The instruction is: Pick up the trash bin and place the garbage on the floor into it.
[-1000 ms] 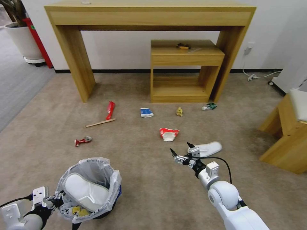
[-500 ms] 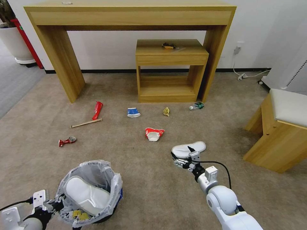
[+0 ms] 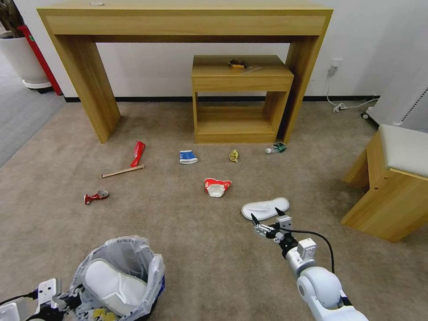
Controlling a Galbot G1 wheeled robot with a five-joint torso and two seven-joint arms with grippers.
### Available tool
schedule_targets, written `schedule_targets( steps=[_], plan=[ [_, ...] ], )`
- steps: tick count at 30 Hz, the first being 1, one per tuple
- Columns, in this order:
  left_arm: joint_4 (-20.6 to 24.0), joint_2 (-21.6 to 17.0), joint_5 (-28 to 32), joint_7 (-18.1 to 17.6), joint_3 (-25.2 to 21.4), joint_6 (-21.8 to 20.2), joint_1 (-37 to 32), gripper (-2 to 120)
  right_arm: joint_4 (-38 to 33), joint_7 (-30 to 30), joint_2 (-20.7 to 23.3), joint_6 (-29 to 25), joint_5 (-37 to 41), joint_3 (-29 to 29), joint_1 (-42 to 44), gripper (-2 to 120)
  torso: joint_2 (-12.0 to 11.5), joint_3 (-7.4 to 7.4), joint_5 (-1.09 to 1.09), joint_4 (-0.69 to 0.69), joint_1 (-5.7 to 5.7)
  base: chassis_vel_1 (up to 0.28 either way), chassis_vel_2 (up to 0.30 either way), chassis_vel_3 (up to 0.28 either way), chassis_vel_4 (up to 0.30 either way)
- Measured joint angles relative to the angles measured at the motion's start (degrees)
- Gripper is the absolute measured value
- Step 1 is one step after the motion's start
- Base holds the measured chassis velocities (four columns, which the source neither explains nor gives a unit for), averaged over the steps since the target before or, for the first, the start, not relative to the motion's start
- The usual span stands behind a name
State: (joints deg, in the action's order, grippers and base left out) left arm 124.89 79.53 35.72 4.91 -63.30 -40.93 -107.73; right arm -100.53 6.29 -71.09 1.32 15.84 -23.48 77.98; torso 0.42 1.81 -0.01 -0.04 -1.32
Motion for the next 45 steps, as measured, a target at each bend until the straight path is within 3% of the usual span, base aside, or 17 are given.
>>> schedule_targets(
  steps=[25, 28, 35, 45],
  plan=[
    [-0.30, -0.36, 1.77, 0.32, -1.67, 0.32, -1.25, 0, 0.61, 0.91, -0.09, 0.19, -0.13, -1.14, 0.38, 100, 0.00, 0.01, 0.00, 0.00, -0.01, -0.115, 0.123, 0.118, -0.118],
    [-0.21, -0.37, 1.96, 0.32, -1.86, 0.35, -1.26, 0, 3.43, 1.28, 0.22, 2.37, 0.41, -1.32, -0.40, 100, -0.01, 0.02, 0.00, 0.00, -0.01, -0.049, 0.096, 0.053, -0.061],
    [0.31, -1.13, 2.96, 0.17, -3.34, -0.08, -0.73, 0, 19.10, 1.92, 0.30, 5.33, 0.54, 0.33, -7.60, 100, 0.00, 0.00, 0.00, 0.00, 0.00, 0.000, 0.000, 0.000, 0.000],
    [0.28, -2.16, 3.94, 0.10, -5.31, -0.73, -0.43, 0, 23.03, -3.21, -1.41, 11.38, 11.32, 1.74, -11.00, 100, 0.00, 0.00, 0.00, 0.00, 0.00, 0.000, 0.000, 0.000, 0.000]
  ],
)
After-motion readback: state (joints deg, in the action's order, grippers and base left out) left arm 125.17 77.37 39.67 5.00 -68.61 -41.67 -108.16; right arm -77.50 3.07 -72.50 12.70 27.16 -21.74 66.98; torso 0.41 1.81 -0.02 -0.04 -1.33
